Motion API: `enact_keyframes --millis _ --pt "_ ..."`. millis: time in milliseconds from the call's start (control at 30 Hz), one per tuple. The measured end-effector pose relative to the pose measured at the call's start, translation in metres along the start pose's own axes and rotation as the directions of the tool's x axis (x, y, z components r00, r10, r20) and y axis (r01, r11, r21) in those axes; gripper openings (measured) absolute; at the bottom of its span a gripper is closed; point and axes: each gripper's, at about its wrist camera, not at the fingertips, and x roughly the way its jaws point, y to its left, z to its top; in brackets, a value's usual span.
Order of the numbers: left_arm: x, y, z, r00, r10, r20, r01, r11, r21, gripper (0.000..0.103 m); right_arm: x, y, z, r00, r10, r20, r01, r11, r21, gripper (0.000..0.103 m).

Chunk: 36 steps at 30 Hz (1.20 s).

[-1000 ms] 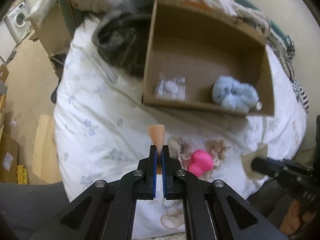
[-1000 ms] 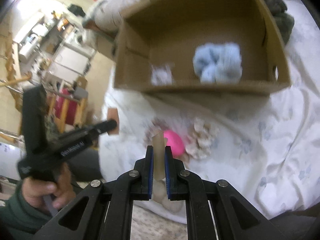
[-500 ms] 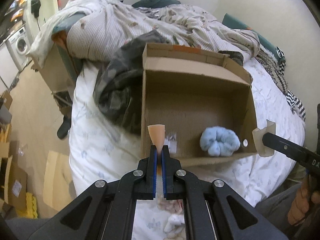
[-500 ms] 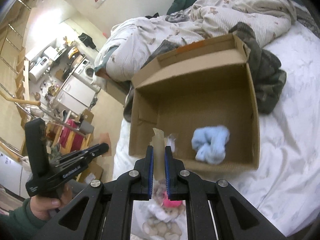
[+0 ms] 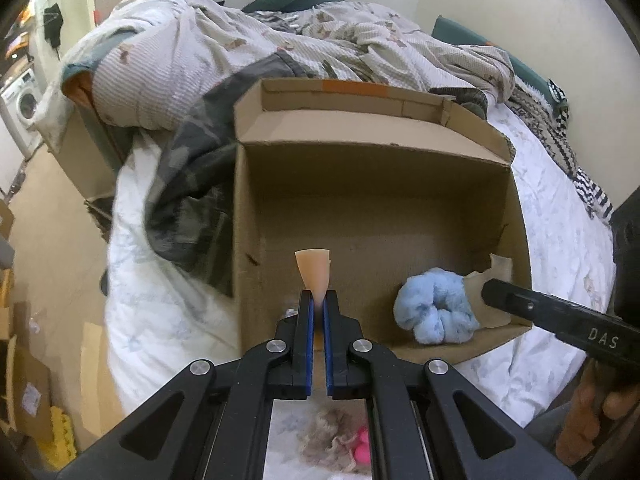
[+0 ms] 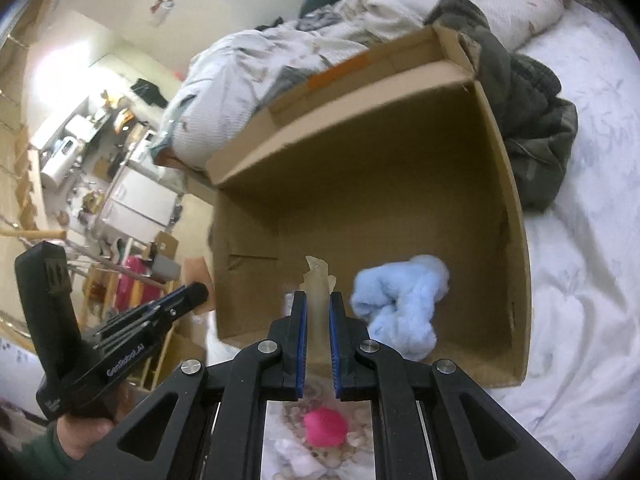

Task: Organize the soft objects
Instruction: 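Carry the tan cylinder with the left tool into the box, then open the left tool to release the cylinder in the box, withdraw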

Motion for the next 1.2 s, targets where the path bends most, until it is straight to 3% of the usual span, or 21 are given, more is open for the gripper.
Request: enact_keyframes --millis 233,533,1033,1200 --pt "0.020 -0.003 -0.008 1.000 -0.009 -0.023 0.009 1.000 0.025 0.004 0.017 -0.002 -0.001 0.998 -0.054 -0.026 0.054 0.998 -0.017 0.012" --pt "0.035 0.003 -0.012 0.998 -0.028 -0.058 0.027 0.999 -0.023 0.004 0.024 -0.004 0.002 0.993 -0.116 -0.012 0.115 0.993 -0.020 0.012" --pt "0.036 0.000 -0.015 0.999 0.006 -0.047 -0.007 1.000 -0.017 0.007 0.032 -0.007 0.000 0.992 -0.122 -0.041 0.121 0.992 -0.020 0.013" --pt "0.037 0.001 -0.016 0.998 0.006 -0.058 -0.008 1.000 -0.021 0.013 0.028 -0.006 0.001 0.994 -0.111 -0.017 0.111 0.994 -0.017 0.027"
